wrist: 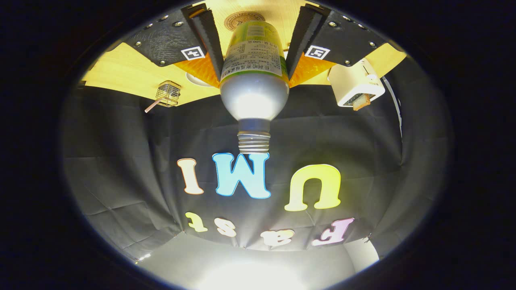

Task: Take the bottle from table, then pour the juice into the cup, finally place the bottle on the coaster

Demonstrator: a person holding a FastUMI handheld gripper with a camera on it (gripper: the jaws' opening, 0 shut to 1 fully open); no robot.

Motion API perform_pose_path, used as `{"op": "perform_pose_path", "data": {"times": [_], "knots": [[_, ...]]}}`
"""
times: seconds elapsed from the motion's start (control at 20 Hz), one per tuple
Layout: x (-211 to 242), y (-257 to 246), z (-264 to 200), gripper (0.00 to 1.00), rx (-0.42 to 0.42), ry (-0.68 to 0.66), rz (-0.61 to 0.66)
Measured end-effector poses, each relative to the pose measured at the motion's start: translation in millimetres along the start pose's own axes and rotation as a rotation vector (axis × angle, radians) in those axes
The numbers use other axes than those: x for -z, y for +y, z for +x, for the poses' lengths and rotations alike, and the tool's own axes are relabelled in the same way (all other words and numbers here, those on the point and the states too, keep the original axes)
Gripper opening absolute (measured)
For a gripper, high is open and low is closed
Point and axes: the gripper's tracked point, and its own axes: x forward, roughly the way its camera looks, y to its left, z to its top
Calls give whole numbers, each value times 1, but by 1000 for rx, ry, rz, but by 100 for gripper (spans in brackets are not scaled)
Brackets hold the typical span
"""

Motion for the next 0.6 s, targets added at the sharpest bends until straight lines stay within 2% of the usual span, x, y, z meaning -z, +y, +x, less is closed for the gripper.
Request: {"op": "perform_pose_path", "data": {"times": [0.6], "knots": [[33, -11, 9, 76, 19, -11, -64]]}}
